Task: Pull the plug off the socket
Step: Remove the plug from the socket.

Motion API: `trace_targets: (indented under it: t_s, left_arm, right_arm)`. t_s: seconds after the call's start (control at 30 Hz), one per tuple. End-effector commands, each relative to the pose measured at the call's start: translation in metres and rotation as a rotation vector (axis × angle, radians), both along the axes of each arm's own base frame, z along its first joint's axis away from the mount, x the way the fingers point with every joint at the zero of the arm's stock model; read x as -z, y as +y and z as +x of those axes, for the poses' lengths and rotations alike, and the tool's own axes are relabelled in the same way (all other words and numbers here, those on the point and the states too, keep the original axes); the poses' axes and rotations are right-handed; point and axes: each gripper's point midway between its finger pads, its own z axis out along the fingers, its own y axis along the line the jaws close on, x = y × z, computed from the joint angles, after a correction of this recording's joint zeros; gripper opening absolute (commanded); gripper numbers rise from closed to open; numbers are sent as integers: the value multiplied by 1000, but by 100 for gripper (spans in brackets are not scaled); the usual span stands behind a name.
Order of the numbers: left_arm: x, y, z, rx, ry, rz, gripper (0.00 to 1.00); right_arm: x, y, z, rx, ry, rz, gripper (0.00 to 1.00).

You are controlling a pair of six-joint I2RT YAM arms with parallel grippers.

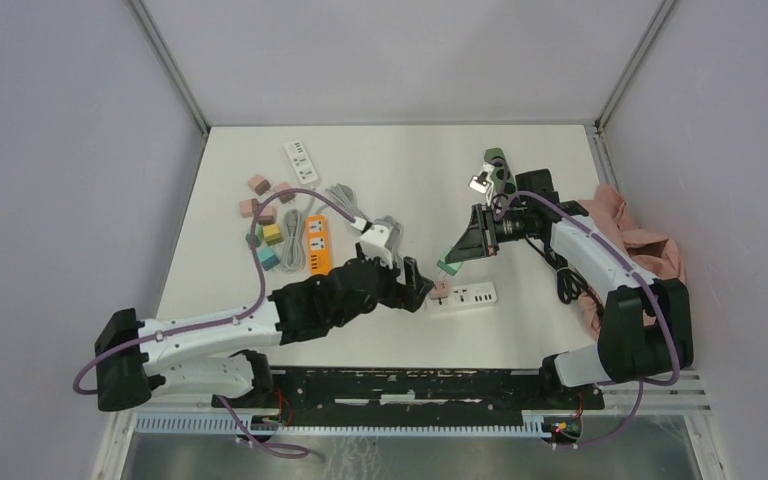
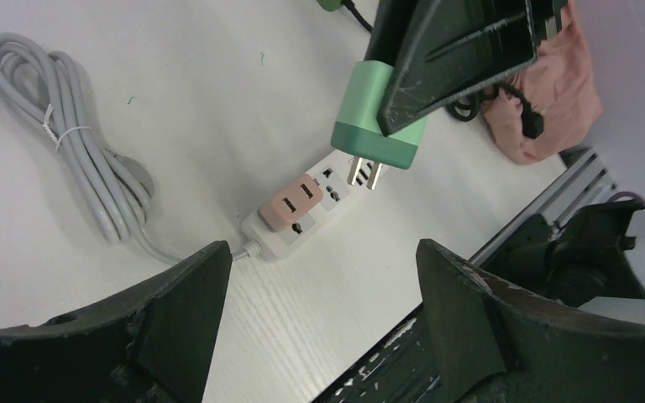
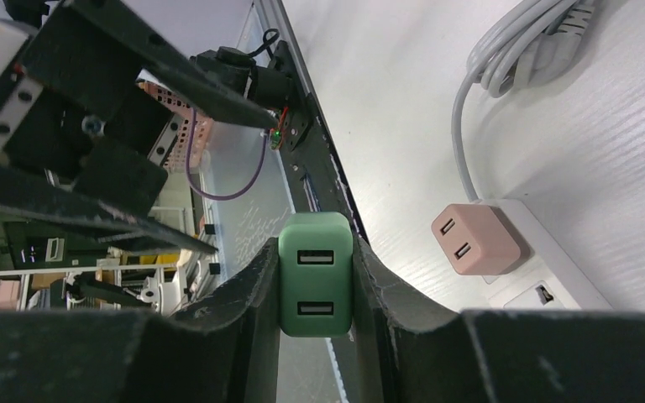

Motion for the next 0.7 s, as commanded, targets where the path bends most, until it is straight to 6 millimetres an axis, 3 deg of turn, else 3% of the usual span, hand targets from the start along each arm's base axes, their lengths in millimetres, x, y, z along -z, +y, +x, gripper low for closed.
trace_targets:
  t_s: [0.0,0.27,0.67]
  left_arm:
    - [-8,1,3,-50,-105,168,86]
    - [-20,-37,-13,138,-167,108,86]
    - [-7,-71,34,-79,-128,257,89]
  right_arm:
    - [-10,2,5,-7,-25,34,5]
    - [-6,3,7,0,25,40,6]
    - [-5,4,8,7,38,41,6]
